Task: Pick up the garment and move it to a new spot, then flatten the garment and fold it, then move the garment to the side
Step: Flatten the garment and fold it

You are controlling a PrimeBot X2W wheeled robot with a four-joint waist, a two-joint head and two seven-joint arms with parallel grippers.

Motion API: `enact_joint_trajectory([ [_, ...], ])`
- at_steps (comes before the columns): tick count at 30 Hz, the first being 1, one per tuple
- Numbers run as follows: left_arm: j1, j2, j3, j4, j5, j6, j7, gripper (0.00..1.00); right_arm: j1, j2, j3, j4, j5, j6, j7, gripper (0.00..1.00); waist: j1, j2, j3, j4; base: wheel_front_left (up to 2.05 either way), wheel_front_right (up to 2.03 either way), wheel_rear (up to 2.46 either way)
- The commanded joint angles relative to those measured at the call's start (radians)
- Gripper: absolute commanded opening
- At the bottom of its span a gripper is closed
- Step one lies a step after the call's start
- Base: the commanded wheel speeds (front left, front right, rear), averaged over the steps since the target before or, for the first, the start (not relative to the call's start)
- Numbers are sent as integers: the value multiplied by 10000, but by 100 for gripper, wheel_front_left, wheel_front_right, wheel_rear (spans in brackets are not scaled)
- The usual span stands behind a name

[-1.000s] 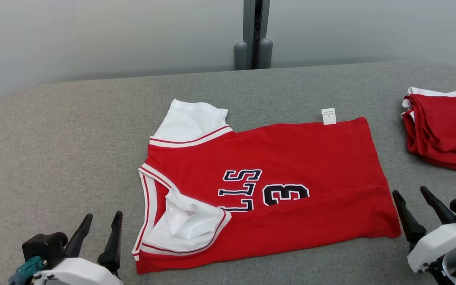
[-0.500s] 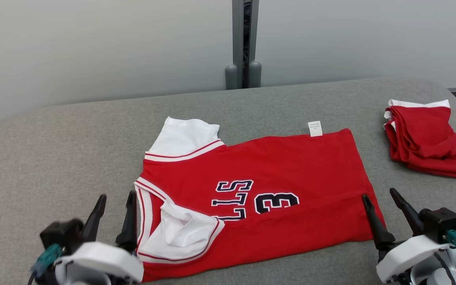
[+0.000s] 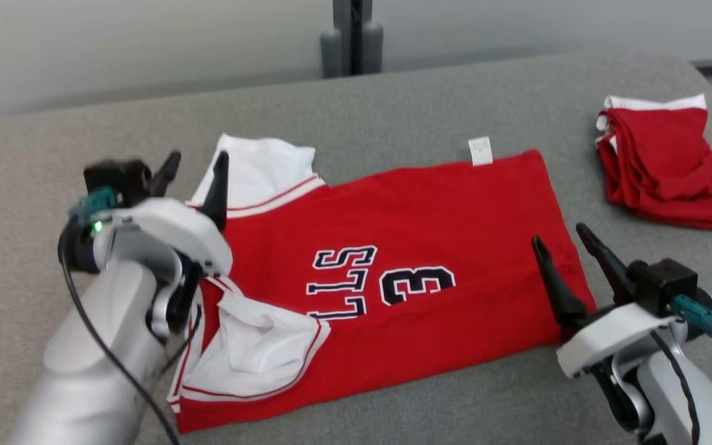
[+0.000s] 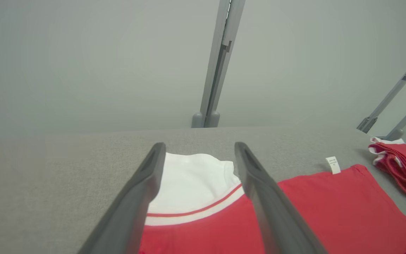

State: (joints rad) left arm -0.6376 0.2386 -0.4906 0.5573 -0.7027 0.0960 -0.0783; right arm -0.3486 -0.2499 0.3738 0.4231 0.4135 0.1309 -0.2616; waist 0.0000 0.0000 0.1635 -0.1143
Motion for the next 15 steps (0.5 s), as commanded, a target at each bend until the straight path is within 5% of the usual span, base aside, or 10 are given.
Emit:
enact_joint_trajectory([
  [1, -360, 0, -20, 295, 37, -98, 143, 100, -205, 8, 24, -61, 5, 2, -46, 100, 0, 0, 779, -270, 0, 0, 0],
  [15, -5071, -339, -614, 4704, 616, 10, 2858, 100, -1269, 138, 115, -127, -137, 1, -46, 100, 0, 0, 2890, -730, 0, 0, 0],
])
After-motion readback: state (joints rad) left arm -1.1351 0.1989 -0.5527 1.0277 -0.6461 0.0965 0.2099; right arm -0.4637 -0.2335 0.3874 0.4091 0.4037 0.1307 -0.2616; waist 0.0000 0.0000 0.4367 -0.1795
